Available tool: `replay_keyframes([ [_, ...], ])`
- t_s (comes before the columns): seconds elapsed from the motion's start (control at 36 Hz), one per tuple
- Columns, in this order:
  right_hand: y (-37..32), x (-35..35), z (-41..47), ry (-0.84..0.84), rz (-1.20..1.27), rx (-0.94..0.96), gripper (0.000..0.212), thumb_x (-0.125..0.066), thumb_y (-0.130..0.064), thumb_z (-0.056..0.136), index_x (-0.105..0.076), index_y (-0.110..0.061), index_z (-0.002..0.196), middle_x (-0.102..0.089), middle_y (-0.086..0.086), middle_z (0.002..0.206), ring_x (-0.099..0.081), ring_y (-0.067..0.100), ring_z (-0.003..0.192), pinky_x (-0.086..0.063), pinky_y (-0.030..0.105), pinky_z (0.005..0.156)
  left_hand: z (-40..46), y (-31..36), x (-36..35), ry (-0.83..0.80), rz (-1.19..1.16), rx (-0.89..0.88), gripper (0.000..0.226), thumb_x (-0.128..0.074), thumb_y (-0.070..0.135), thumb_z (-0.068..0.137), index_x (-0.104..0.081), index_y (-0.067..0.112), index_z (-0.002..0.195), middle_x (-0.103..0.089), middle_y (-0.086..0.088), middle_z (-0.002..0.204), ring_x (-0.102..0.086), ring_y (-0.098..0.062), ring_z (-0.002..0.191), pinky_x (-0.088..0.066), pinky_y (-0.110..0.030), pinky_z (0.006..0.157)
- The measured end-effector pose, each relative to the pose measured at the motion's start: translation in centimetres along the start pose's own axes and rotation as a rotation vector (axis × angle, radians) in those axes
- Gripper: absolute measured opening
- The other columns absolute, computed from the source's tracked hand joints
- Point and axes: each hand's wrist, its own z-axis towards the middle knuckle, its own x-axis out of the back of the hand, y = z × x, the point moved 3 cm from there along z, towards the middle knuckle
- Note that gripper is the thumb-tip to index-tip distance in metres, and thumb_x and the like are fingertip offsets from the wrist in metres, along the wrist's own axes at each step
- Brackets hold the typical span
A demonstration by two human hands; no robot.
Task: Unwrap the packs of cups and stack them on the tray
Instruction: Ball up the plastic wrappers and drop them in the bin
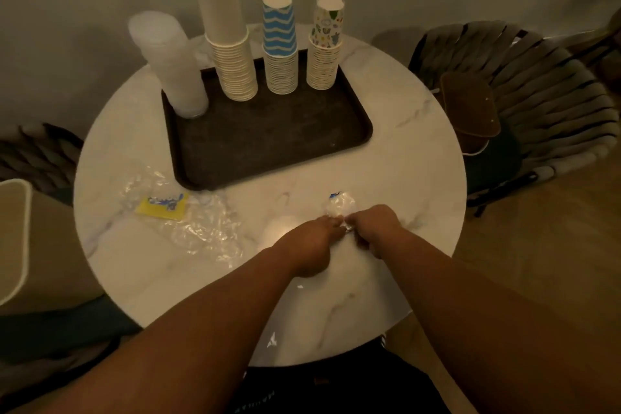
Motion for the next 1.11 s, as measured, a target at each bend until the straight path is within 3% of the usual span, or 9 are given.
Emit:
replay_keyframes([
  [0.08,-0.4,-1.4,-2.2,-0.016,-0.07,0.072,0.031,-0.058,-0.014,0.086,-0.049,-0.011,0.057,-0.051,0.011,0.058,-0.052,0.029,0.054,-0.044,0.03,0.054,-3.0,-0.2,1.1,0.055,-0.075,0.058,0.047,-0.046,0.011,0.096,-0.053,0.024,0.14,-0.051,-0.002,0.145,-0.049,-0.024,0.129,-0.034,-0.026,0.104],
  [0.22,-1.7,-2.4,-5.9,0.012,0.123,0.326,0.024,-0.061,-0.024,0.062,-0.039,-0.021,0.054,-0.042,0.006,0.062,-0.049,0.023,0.061,-0.054,0.056,0.068,-6.5,-1.8,5.5,0.535,-0.312,0.244,0.044,-0.057,0.023,0.096,-0.052,0.014,0.139,-0.053,-0.004,0.14,-0.049,-0.02,0.129,-0.031,-0.025,0.108],
  [0.31,-4.5,-3.0,-8.5,-0.115,0.148,0.439,0.017,-0.062,-0.012,0.075,-0.049,-0.018,0.067,-0.048,0.009,0.069,-0.051,0.024,0.067,-0.054,0.053,0.072,-7.9,-2.3,7.3,0.454,-0.734,0.327,0.054,-0.068,0.03,0.091,-0.051,0.016,0.139,-0.059,0.003,0.125,-0.06,-0.018,0.111,-0.049,-0.039,0.101],
  [0.39,-7.0,-3.6,-9.7,-0.189,0.161,0.484,0.011,-0.059,-0.003,0.084,-0.055,-0.012,0.08,-0.06,0.013,0.078,-0.063,0.032,0.075,-0.055,0.048,0.079,-9.6,-2.6,8.7,0.454,-1.053,0.313,0.021,-0.067,0.016,0.092,-0.067,0.006,0.111,-0.07,-0.011,0.095,-0.065,-0.02,0.077,-0.06,-0.04,0.077],
  [0.53,-10.1,-6.5,-10.1,-0.35,0.217,0.505,0.015,-0.062,0.001,0.086,-0.058,-0.012,0.091,-0.067,0.017,0.094,-0.068,0.028,0.081,-0.059,0.043,0.074,-13.2,-4.5,10.1,0.689,-1.049,0.44,0.005,-0.065,0.012,0.093,-0.067,0.01,0.096,-0.067,-0.014,0.086,-0.061,-0.017,0.069,-0.056,-0.026,0.06],
  [0.67,-12.9,-11.7,-12.1,-0.569,0.221,0.567,0.01,-0.06,-0.003,0.092,-0.064,-0.006,0.101,-0.071,0.006,0.084,-0.069,0.016,0.072,-0.058,0.027,0.062,-18.4,-7.2,10.7,0.866,-1.095,0.553,0.004,-0.063,0.014,0.094,-0.067,0.015,0.096,-0.07,-0.014,0.094,-0.067,-0.026,0.08,-0.059,-0.029,0.066],
  [0.92,-18.5,-24.5,-16.5,-0.68,-0.029,0.778,0.01,-0.064,-0.011,0.091,-0.065,-0.01,0.101,-0.071,0.01,0.092,-0.069,0.023,0.081,-0.059,0.034,0.07,-29.0,-14.8,12.0,1.049,-1.268,0.637,0.014,-0.059,0.02,0.097,-0.064,0.013,0.108,-0.069,-0.013,0.105,-0.068,-0.027,0.09,-0.06,-0.036,0.068],
  [1.06,-21.0,-34.2,-19.0,-0.675,-0.071,0.78,0.015,-0.061,-0.017,0.094,-0.065,-0.013,0.108,-0.071,0.008,0.096,-0.069,0.021,0.083,-0.059,0.029,0.07,-35.5,-24.0,12.7,1.095,-1.112,0.813,0.014,-0.06,0.019,0.096,-0.064,0.012,0.108,-0.07,-0.01,0.099,-0.07,-0.025,0.085,-0.061,-0.036,0.064],
  [1.11,-21.2,-38.1,-19.0,-0.636,-0.08,0.744,0.01,-0.059,-0.024,0.096,-0.065,-0.02,0.103,-0.07,0.003,0.093,-0.069,0.022,0.084,-0.059,0.038,0.078,-39.0,-28.4,12.9,1.103,-0.97,0.922,0.013,-0.062,0.022,0.095,-0.065,0.011,0.102,-0.069,-0.013,0.095,-0.07,-0.027,0.078,-0.061,-0.043,0.069],
])
